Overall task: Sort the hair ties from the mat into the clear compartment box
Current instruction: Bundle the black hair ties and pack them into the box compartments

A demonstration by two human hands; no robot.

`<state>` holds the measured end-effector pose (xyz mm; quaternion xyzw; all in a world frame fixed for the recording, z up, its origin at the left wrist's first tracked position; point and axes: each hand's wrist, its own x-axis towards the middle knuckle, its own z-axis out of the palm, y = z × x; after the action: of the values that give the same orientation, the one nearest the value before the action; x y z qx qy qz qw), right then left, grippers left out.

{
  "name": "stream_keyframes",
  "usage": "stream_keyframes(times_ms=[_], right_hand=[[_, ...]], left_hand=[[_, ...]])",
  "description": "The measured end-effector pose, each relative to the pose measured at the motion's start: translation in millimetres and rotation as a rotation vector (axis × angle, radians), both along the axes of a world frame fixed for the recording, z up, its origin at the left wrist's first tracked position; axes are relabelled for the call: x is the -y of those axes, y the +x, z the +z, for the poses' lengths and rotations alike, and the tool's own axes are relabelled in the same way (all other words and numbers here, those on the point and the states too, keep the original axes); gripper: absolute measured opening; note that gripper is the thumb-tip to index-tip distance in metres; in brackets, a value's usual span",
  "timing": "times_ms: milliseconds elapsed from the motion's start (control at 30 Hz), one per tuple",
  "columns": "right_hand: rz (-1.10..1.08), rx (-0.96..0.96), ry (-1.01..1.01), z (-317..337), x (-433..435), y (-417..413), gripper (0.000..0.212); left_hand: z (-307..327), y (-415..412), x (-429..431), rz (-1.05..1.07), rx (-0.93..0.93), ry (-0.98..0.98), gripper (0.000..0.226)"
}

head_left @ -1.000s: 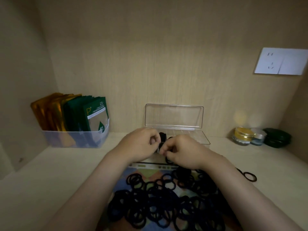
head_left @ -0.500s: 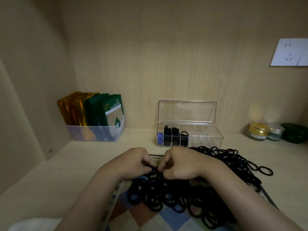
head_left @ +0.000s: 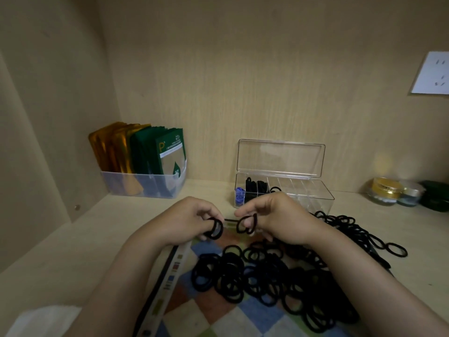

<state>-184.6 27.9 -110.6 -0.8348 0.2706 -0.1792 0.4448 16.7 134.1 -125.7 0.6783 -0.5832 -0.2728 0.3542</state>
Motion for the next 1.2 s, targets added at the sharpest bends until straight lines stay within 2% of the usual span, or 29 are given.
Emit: stream_keyframes(times_ms=[100, 267, 367, 500, 667, 767, 833, 933, 1033, 1200], right_hand=[[0.099, -0.056, 0.031, -4, -5, 7, 0.033], [0.240, -0.341, -0.416, -12, -8, 21, 0.028], [0.241, -0.384, -0.573, -16, -9, 27, 0.022], [0.177, -0.366, -0.540, -14, -6, 22, 0.013], [0.120, -0.123, -0.117, 0, -4, 12, 0.021], [0.235, -0.126, 0.014, 7, -4, 5, 0.030], [0.306, -0.243, -0.019, 6, -7, 6, 0.031], [0.334, -0.403, -0.252, -5, -13, 12, 0.031], [0.274, -0.465, -0.438, -11, -19, 19, 0.040], [0.238, -0.431, -0.418, -15, -18, 19, 0.021]], left_hand=[[6, 5, -8, -0.033, -0.004, 0.037, 0.023], [3, 16, -20, -0.200, -0.016, 0.240, 0.025], [-2, 15, -18, -0.231, 0.143, 0.283, 0.029], [-5, 9, -15, -0.199, 0.184, 0.266, 0.020], [-6, 7, -9, -0.125, 0.177, 0.203, 0.010], [-8, 9, -6, -0.090, 0.114, 0.165, 0.007], [-10, 8, -4, -0.060, 0.131, 0.128, 0.010], [-14, 5, 0, -0.022, 0.093, 0.057, 0.010], [-18, 5, 3, 0.010, 0.026, 0.037, 0.016], [-22, 2, 6, 0.080, -0.046, 0.023, 0.019]])
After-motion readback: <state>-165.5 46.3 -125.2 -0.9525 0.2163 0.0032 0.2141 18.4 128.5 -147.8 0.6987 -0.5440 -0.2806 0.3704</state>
